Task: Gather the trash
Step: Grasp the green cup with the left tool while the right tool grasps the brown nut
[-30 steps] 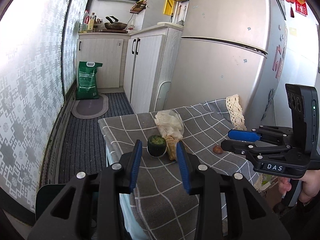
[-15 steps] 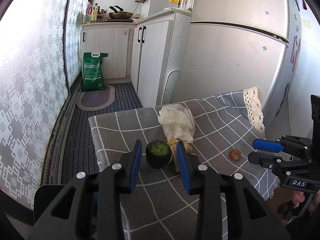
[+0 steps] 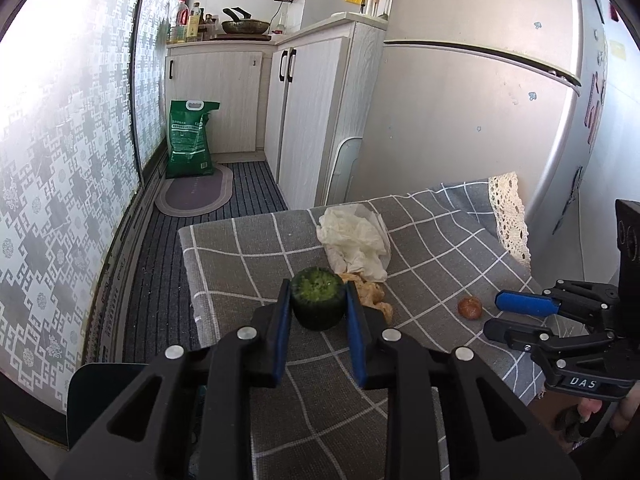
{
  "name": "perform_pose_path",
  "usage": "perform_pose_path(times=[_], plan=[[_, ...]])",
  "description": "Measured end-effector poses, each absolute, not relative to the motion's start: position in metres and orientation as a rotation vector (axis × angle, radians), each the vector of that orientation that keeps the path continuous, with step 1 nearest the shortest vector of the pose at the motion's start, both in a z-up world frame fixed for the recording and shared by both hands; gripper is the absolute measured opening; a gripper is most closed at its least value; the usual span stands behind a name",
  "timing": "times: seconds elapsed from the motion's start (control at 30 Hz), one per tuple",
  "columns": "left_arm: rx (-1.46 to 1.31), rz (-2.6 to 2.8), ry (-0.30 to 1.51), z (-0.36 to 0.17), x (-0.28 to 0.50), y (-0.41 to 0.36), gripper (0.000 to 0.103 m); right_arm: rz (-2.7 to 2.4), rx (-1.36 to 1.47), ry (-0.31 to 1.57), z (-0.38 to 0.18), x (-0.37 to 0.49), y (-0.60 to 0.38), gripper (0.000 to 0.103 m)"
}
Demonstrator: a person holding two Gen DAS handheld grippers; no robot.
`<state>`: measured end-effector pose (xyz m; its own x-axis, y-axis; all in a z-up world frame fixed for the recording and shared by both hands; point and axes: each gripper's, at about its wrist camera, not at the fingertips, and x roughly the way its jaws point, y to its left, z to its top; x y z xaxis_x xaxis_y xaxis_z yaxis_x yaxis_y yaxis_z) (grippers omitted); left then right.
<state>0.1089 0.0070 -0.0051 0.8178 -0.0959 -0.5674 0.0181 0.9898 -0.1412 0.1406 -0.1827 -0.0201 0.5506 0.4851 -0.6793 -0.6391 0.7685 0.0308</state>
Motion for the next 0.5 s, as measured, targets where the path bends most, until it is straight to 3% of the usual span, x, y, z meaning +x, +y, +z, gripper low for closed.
perform_pose_path(times=[0.5], plan=[[-0.148,-0.102,0.563,0.007,0.086,0.014,0.027,0.632,-0.292,0.744,-0.026,0.150,-0.157,0.021]])
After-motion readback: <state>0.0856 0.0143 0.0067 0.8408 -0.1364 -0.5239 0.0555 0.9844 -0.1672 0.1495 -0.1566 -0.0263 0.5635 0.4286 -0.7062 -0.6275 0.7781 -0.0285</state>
